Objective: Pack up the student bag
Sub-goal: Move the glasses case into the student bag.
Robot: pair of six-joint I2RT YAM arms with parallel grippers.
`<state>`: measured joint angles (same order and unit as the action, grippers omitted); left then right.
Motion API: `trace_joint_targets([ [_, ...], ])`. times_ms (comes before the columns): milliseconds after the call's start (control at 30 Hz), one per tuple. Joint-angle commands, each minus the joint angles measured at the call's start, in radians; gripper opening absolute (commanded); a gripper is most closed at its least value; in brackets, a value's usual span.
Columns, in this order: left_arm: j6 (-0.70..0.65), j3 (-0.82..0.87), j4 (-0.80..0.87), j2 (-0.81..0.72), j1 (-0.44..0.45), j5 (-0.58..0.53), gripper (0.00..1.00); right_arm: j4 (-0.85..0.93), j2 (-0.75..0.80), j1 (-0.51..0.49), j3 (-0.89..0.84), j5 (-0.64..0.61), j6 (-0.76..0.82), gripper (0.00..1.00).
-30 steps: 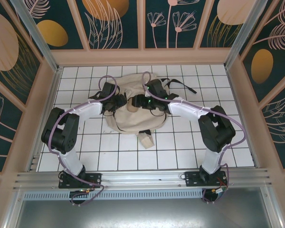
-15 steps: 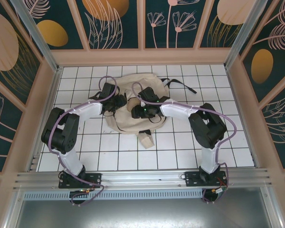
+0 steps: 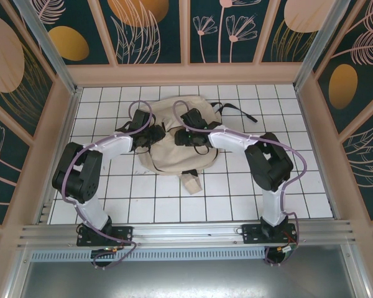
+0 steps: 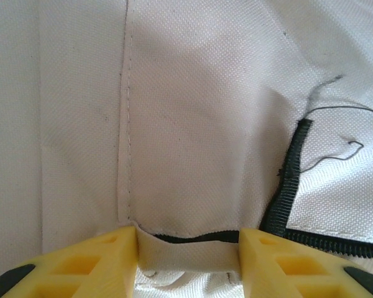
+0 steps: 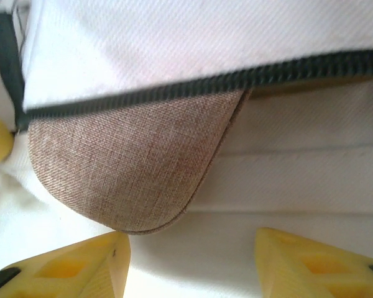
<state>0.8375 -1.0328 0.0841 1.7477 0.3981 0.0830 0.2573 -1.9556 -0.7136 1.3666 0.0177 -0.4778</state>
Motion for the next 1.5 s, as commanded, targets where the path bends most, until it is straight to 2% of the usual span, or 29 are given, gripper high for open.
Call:
trace_joint_targets([
  [0, -0.024, 0.028, 0.036, -0.028, 0.004, 0.058, 0.45, -0.086, -0.040, 0.014, 0.066, -0.038, -0.038, 0.56],
  [200, -0.030, 0.030, 0.035, -0.027, 0.004, 0.075, 0.45, -0.172, -0.098, 0.028, 0.115, 0.085, -0.053, 0.56],
  [367, -0.041, 0.023, 0.050, -0.067, 0.004, 0.068, 0.45, -0.256, -0.012, 0.062, 0.011, 0.176, -0.099, 0.53],
  [600, -0.046, 0.015, 0.050, -0.087, 0.004, 0.066, 0.45, -0.361, 0.136, 0.108, -0.183, 0.226, -0.175, 0.29],
  [867, -0.044, 0.005, 0.052, -0.080, 0.004, 0.078, 0.43, -0.374, 0.032, 0.113, -0.122, 0.213, -0.281, 0.13],
  [1100, -0.044, -0.003, 0.048, -0.070, 0.004, 0.084, 0.43, -0.456, -0.025, 0.111, -0.101, 0.256, -0.299, 0.11],
  [1467, -0.048, 0.009, 0.036, -0.053, 0.004, 0.096, 0.43, -0.599, -0.107, 0.105, -0.049, 0.298, -0.300, 0.15],
])
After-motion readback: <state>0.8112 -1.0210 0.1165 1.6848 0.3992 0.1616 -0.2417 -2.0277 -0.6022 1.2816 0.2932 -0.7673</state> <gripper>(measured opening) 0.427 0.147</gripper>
